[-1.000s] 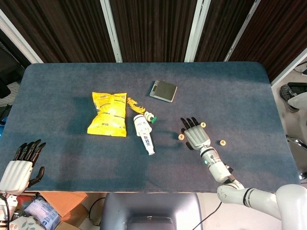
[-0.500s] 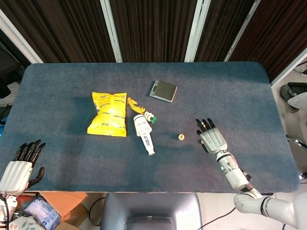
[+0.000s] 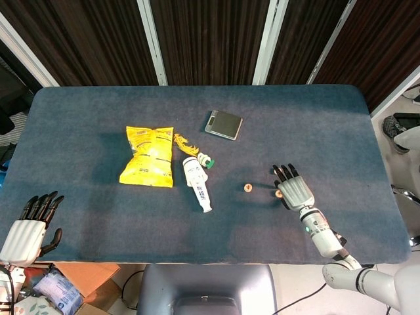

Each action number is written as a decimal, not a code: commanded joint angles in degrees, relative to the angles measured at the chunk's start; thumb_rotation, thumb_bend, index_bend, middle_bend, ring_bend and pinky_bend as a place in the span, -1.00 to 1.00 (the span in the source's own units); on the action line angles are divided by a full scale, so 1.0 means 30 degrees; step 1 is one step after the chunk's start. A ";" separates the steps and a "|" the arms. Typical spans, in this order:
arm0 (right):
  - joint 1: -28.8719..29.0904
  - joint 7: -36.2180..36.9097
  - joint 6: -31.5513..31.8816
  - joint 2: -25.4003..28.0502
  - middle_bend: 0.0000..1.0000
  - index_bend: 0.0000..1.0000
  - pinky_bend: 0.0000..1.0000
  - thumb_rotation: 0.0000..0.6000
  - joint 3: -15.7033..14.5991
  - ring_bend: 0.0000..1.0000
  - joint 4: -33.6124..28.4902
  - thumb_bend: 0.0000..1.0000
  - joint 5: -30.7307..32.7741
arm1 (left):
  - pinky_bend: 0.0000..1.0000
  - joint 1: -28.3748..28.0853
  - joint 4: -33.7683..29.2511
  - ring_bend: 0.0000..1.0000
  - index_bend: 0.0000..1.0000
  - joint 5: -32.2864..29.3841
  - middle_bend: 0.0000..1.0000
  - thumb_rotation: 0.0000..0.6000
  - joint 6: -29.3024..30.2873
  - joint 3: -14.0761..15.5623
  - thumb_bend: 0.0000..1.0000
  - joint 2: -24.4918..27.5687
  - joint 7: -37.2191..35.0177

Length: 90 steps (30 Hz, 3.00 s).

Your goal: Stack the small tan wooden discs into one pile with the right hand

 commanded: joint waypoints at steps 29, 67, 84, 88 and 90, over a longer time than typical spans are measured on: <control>0.0242 0.0357 0.0335 0.0168 -0.97 0.31 -1.00 1.00 0.1548 -1.00 -0.1546 -0.05 -0.0208 | -0.92 -0.0070 0.0035 -1.00 -1.00 -0.0106 -1.00 1.00 -0.0121 -0.0053 0.02 -0.0016 -0.0025; 0.2614 -0.2129 -0.1032 -0.1989 -0.95 0.18 -1.00 1.00 0.2636 -1.00 -0.1412 -0.05 0.2887 | -0.92 0.0085 0.0021 -1.00 -1.00 0.0025 -1.00 1.00 0.0174 -0.0022 0.02 0.0159 -0.0364; 0.1477 -0.1135 0.0955 -0.0736 -0.95 -0.07 -1.00 1.00 0.1714 -1.00 -0.2837 -0.05 0.1287 | -0.92 0.0198 0.0074 -1.00 -1.00 0.0077 -1.00 1.00 0.0395 -0.0033 0.02 0.0249 -0.0574; 0.0310 -0.0119 0.2054 0.0438 -0.95 -0.06 -1.00 1.00 0.0688 -1.00 -0.3391 -0.05 0.0019 | -0.92 0.0250 0.0051 -1.00 -1.00 0.0104 -1.00 1.00 0.0448 -0.0002 0.01 0.0277 -0.0625; -0.0167 0.0425 0.2273 0.1096 -0.95 -0.05 -1.00 1.00 0.0011 -1.00 -0.3406 -0.05 -0.0745 | -0.92 0.0252 0.0039 -1.00 -1.00 0.0140 -1.00 1.00 0.0429 0.0027 0.02 0.0266 -0.0593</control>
